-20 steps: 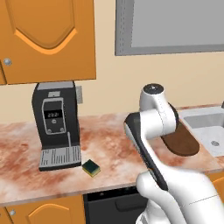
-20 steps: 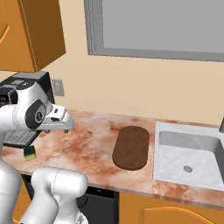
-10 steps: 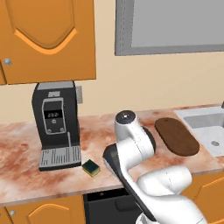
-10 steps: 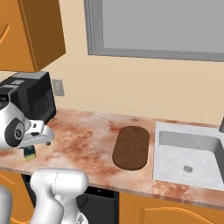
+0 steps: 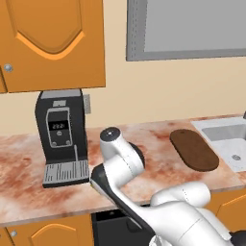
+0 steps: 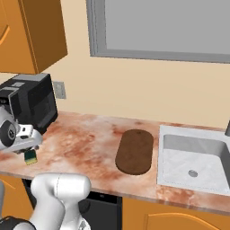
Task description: Pick up the sponge from the counter and clean the cutting board by briefly scrubbing or pressing down on the cutting board. Once finished, release the sponge.
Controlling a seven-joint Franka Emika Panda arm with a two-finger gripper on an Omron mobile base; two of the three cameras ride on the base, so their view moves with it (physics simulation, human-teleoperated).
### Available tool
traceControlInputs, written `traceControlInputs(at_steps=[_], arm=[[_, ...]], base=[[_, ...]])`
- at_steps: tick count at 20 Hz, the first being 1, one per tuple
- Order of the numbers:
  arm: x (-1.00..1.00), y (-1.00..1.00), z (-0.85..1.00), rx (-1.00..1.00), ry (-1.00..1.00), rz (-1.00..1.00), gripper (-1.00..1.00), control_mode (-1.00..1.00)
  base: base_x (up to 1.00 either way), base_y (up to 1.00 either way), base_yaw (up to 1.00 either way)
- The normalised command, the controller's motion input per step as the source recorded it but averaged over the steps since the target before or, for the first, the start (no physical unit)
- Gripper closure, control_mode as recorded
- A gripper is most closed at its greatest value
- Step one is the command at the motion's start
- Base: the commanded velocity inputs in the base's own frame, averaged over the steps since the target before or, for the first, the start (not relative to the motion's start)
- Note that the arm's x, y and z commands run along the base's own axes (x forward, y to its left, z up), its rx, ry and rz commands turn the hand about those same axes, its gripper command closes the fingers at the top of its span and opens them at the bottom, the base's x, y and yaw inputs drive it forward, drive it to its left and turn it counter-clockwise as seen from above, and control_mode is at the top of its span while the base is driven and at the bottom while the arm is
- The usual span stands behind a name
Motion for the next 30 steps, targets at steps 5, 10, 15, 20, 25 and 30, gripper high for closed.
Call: traceControlInputs(at_steps=[5,10,15,20,25,30], arm=[[0.06,0.27,-0.26,0.0,0.02,0.08,-1.0,-1.0],[0.05,0.17,-0.26,0.0,0.0,0.03,-1.0,-1.0],[0.06,0.08,-0.23,0.0,0.0,0.03,-1.0,-1.0],[0.19,0.0,-0.18,0.0,0.0,0.02,-1.0,-1.0],[0.24,0.01,-0.19,0.01,0.04,0.0,-1.0,-1.0],[0.15,0.22,-0.29,0.0,0.04,0.0,-1.0,-1.0]], base=[[0.0,0.0,0.0],[0.0,0.0,0.0],[0.0,0.0,0.0],[0.0,0.0,0.0],[0.0,0.0,0.0],[0.0,0.0,0.0]])
